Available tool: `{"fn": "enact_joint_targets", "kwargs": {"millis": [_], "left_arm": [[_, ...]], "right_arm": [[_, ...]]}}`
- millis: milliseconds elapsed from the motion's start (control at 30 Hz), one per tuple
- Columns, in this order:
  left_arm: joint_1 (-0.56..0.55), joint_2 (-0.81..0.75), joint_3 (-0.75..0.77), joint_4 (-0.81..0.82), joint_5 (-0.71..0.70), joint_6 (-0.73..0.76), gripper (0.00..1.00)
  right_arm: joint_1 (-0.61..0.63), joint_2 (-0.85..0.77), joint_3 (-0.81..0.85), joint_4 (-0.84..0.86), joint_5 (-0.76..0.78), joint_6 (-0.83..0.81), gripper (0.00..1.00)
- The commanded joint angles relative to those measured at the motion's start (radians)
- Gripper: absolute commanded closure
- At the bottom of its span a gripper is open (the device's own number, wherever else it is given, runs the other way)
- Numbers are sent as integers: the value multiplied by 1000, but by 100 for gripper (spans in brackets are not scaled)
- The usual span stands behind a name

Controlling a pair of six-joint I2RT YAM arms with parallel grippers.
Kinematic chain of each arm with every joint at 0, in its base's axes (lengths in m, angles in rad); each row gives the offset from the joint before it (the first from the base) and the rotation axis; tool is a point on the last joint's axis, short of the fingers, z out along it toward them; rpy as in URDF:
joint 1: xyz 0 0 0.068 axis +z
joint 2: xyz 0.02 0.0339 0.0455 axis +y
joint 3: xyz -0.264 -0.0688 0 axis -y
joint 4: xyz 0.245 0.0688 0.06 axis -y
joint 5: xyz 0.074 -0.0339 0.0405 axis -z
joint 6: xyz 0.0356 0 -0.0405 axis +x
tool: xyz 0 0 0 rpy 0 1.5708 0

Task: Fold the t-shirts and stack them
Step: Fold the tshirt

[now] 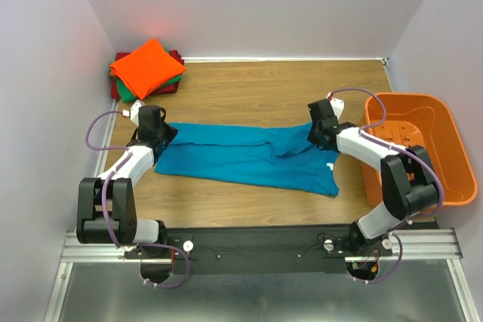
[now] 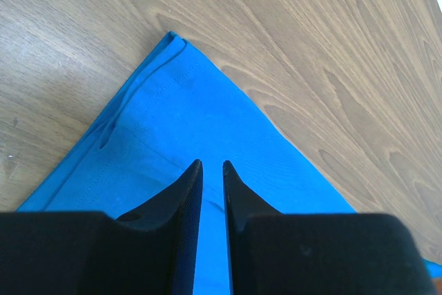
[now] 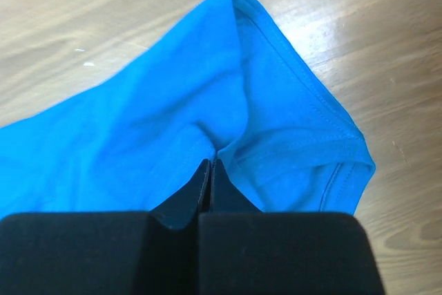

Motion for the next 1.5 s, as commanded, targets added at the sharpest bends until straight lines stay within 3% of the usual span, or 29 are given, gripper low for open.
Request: {"fn": "enact_joint_targets", "kwargs": {"millis": [0,533,767,1100,1467], "left_arm": [[5,-18,-2,1,5,6,75],[5,102,74,-124,-125,-42,74],[5,102,70,-166,-179,-53,73],[5,76,53,-204,-234,-57,62],[5,153,88,-201,-243,-59,61]], "right_arm": [[-3,-81,-11,-22,-44,6,99],[-1,-248,-101,-76,-148,35,99],[-1,-245,-103,-79,-154,27,99],[-1,-236,-104,-80,-157,24,99],[-1,-229,-97,-79,-145,19,99]]}}
